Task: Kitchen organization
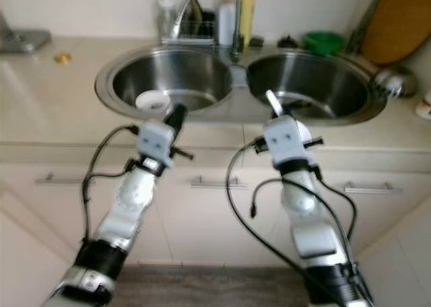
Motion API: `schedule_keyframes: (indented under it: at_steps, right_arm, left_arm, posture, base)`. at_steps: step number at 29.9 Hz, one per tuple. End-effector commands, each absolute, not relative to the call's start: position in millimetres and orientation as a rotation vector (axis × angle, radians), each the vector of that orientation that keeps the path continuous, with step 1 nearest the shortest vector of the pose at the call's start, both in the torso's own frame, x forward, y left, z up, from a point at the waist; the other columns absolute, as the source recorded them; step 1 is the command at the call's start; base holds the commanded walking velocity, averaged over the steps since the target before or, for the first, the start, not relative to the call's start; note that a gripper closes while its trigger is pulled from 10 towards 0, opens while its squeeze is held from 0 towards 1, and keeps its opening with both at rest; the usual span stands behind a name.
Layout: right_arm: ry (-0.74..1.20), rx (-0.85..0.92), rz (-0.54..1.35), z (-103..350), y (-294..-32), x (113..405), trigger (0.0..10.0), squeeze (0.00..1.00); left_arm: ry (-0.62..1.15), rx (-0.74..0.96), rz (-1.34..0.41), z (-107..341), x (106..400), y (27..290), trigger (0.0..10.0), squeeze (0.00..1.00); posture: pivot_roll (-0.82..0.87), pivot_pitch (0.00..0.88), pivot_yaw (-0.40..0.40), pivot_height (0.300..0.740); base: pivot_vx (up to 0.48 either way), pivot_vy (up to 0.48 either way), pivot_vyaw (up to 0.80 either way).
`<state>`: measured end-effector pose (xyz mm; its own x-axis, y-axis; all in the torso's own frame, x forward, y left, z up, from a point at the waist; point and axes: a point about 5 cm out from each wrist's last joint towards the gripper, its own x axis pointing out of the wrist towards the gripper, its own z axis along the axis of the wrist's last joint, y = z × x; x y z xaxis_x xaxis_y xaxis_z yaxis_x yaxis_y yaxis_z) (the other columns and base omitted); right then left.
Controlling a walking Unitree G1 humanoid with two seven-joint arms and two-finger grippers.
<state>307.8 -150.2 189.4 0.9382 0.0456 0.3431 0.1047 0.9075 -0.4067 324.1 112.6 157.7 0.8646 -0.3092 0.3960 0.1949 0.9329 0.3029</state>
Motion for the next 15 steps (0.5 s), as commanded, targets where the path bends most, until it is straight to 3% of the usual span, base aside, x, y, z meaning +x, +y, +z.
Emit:
schedule_keyframes:
  at_steps: [1,15]
  right_arm:
    - [-0.398,-0.424,-0.093,201.6,-163.1,308.0,10.0,0.0]
    - [-0.395,-0.397,-0.081,203.2,-160.7,312.2,10.0,0.0]
  left_arm:
    - [-0.489,0.256,-0.307,162.4,322.2,98.4,10.0,0.0]
    - [-0.519,0.261,-0.293,167.3,321.3,98.7,10.0,0.0]
  posture:
    - [0.09,0.0,-0.04,0.74]
    - [0.1,0.0,-0.045,0.74]
  base:
    - [0.296,0.0,0.0]
    - [0.302,0.0,0.0]
